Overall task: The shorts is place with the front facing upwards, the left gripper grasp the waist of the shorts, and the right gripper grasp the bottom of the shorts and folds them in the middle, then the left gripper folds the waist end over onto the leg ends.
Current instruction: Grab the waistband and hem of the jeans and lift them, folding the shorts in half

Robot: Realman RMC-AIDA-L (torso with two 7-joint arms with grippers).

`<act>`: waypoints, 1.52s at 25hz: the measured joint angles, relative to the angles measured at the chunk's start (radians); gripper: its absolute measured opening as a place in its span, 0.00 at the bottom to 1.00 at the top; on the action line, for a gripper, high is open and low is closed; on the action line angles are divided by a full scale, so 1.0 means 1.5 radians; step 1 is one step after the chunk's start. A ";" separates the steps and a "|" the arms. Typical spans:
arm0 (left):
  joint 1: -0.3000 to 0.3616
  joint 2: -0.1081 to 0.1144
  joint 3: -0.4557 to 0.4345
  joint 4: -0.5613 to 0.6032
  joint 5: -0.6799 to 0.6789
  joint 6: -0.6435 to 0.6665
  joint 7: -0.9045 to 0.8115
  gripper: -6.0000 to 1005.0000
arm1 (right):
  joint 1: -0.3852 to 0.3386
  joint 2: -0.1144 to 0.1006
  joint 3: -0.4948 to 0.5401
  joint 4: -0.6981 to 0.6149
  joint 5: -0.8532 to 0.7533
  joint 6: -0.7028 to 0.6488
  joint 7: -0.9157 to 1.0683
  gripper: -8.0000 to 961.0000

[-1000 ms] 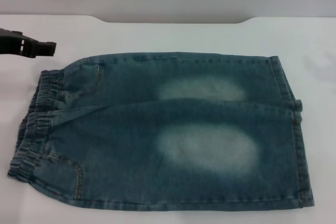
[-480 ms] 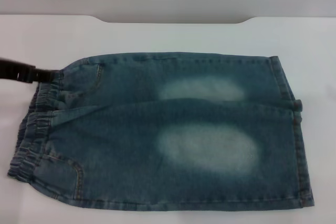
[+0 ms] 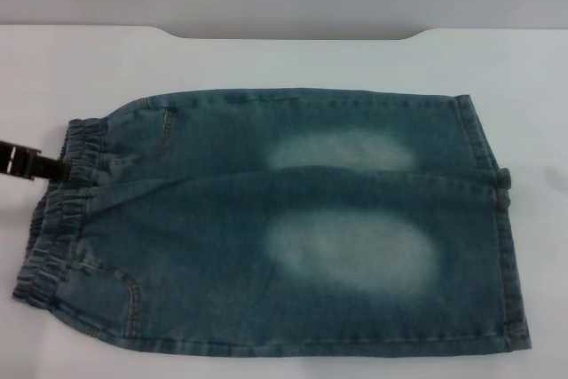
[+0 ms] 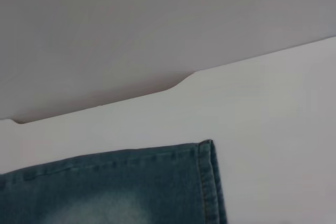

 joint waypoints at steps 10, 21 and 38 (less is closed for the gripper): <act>0.014 0.000 0.041 0.039 0.059 -0.060 -0.067 0.80 | 0.023 -0.002 0.029 -0.005 -0.001 0.001 -0.024 0.85; -0.001 0.000 0.092 0.067 0.059 -0.082 -0.119 0.80 | 0.073 -0.003 0.045 0.020 -0.056 -0.009 -0.076 0.85; -0.018 -0.001 0.143 0.094 0.103 -0.067 -0.149 0.80 | 0.064 -0.003 0.071 0.015 -0.062 0.002 -0.106 0.85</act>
